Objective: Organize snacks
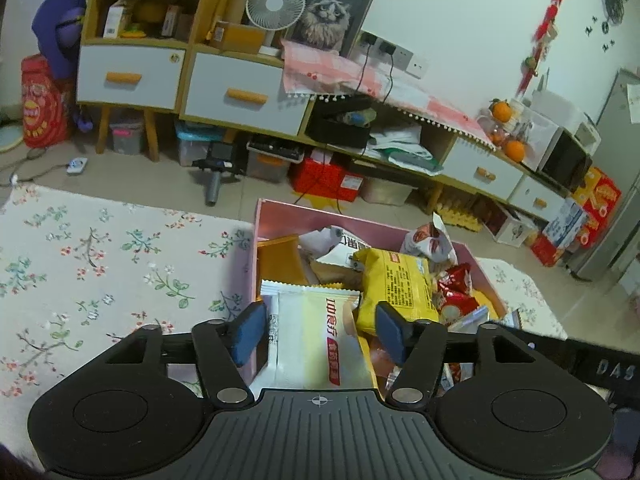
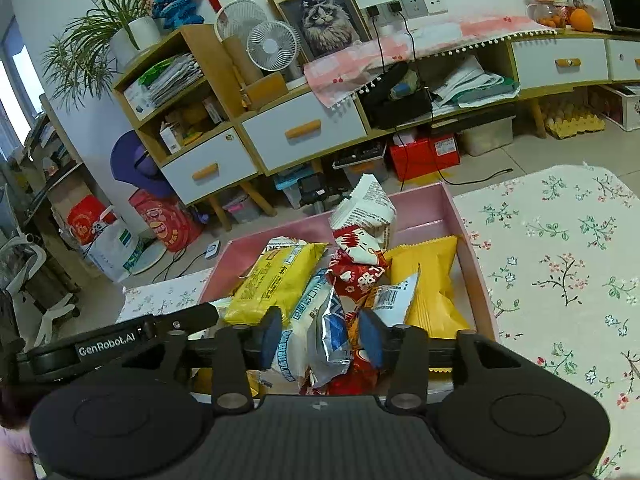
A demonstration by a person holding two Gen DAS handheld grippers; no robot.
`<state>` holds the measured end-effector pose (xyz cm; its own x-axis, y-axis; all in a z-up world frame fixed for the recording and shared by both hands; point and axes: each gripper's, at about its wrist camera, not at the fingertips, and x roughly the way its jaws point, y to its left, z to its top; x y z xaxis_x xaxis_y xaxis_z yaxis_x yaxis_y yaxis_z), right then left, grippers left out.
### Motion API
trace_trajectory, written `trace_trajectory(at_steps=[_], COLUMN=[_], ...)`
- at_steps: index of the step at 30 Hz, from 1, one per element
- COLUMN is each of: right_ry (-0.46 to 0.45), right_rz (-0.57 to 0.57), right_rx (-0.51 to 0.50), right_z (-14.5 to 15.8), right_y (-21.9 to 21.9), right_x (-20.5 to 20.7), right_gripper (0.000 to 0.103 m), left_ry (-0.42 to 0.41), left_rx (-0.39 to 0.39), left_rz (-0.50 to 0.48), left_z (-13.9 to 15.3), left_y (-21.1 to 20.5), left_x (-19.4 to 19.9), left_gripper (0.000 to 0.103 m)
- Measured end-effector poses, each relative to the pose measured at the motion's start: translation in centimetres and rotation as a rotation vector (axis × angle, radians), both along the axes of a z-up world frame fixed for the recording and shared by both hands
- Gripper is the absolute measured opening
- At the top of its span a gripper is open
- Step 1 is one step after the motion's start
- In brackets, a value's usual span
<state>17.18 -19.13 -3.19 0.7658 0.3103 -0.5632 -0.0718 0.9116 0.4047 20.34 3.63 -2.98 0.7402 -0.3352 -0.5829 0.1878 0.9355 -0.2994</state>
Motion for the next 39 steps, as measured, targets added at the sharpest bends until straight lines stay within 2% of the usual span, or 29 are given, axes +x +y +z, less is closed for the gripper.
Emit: trace_trajectory(at_steps=[5,6,8,13,17,26,32,36,39], right_ry=[-0.01,-0.01,-0.005,0.019,0.043,0.083,0.129,0.146,0.159], right_rz=[-0.021,-0.029,-0.042,-0.116,-0.119,-0.081,-0.066,-0.054,-0.057], right_rx=[0.002,0.007,0.013,-0.044,-0.102,-0.244,-0.285,-0.312,-0.341], right_z=[0.7,0.8,0.9,1.3,1.6,3.5,3.6,3.2,3.0], right_y=[-0.6,-0.8,-1.2,-2.2,-2.0,0.6,1.9,2.3,2.8], right_x=[-0.4,-0.5,-0.9,-2.3,-3.8,-7.5,-10.1,-11.5,-12.0], right_gripper=[0.031,0.032,0.04,0.056,0.065,0.075,0.077,0.077,0.077], left_ry=[0.002,0.004,0.008,0.025,0.041,0.138,0.176,0.188,0.237], left_rx=[0.025,0.03,0.041,0.092,0.167,0.284,0.289,0.345,0.323], left_rz=[-0.005,-0.007,-0.01,-0.012,-0.016,0.05,0.096,0.136,0.156], left_z=[0.7,1.0,1.4,2.4,2.8,3.6,3.9,3.0,2.5], left_y=[-0.2,-0.3,-0.4,-0.9,-1.5,-1.7,-1.0,-0.4,0.0], left_x=[-1.1,-1.4,-2.0,-4.5,-7.0,-12.1,-15.0,-15.9,-15.6], left_gripper=[0.072,0.073,0.078,0.092,0.096,0.1,0.102,0.103,0.103])
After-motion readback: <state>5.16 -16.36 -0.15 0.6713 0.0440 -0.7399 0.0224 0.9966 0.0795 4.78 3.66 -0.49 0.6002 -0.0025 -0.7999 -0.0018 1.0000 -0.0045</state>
